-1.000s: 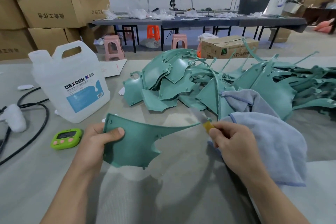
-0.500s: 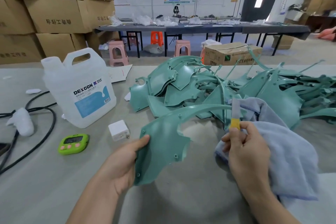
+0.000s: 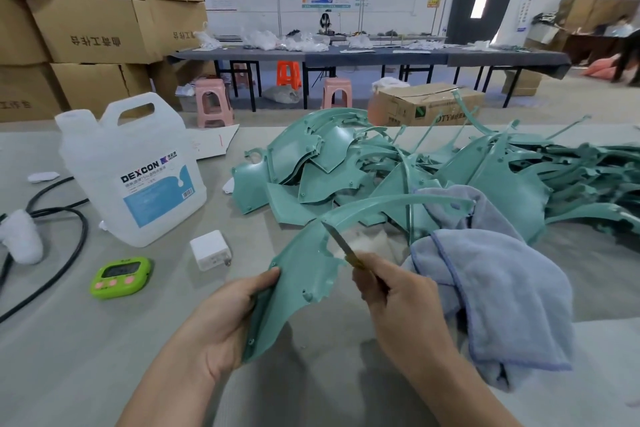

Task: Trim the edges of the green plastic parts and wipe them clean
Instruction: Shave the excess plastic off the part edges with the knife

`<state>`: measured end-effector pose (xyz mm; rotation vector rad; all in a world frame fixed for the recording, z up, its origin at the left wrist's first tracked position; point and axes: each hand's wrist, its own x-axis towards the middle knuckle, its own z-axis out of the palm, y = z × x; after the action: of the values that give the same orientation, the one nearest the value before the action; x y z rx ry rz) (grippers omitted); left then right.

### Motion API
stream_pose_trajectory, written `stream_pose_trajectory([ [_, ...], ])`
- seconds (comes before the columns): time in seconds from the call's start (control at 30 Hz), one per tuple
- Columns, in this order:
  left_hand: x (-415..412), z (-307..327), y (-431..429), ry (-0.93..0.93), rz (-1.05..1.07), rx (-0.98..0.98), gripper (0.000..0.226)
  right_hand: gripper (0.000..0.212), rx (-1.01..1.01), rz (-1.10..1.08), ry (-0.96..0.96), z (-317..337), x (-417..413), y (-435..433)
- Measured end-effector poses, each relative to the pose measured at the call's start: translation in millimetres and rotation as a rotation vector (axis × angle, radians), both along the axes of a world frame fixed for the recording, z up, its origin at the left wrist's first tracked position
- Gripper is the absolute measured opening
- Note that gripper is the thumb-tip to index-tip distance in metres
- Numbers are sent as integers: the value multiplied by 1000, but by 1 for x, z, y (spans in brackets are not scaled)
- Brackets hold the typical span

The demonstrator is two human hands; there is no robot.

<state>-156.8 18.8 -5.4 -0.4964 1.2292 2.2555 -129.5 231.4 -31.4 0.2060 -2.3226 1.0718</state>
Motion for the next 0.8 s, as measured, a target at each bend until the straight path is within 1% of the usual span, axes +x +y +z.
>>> stream_pose_trajectory([
  [0.07, 0, 0, 0, -5, -22, 6, 32, 14, 41, -53, 85, 4, 0, 4],
  [0.13, 0, -1, 1, -7, -32, -5, 32, 12, 45, -128, 114, 9, -1, 9],
  [0.27, -2, -4, -2, 3, -26, -45, 32, 24, -51, -343, 75, 12, -8, 32],
  [0.37, -2, -7, 0, 7, -36, -101, 34, 28, -94, -425, 21, 13, -10, 43],
  [0.43, -2, -8, 4, 9, -42, -153, 37, 29, -110, -474, 11, 13, -9, 42],
  [0.5, -2, -10, 4, 6, -41, -161, 40, 29, -104, -499, 9, 12, -9, 40],
  [0.6, -4, -13, 0, 1, -24, -173, 41, 30, -99, -450, 22, 7, -7, 35],
  [0.67, -4, -13, 1, -8, -22, -189, 36, 27, -70, -339, 9, 4, -5, 26],
  [0.77, -2, -13, 6, -5, -31, -248, 30, 8, -53, -146, -40, 1, -1, 9],
  [0.8, -1, -13, 7, -1, -31, -264, 30, 14, -54, -72, -61, 2, 0, 4],
])
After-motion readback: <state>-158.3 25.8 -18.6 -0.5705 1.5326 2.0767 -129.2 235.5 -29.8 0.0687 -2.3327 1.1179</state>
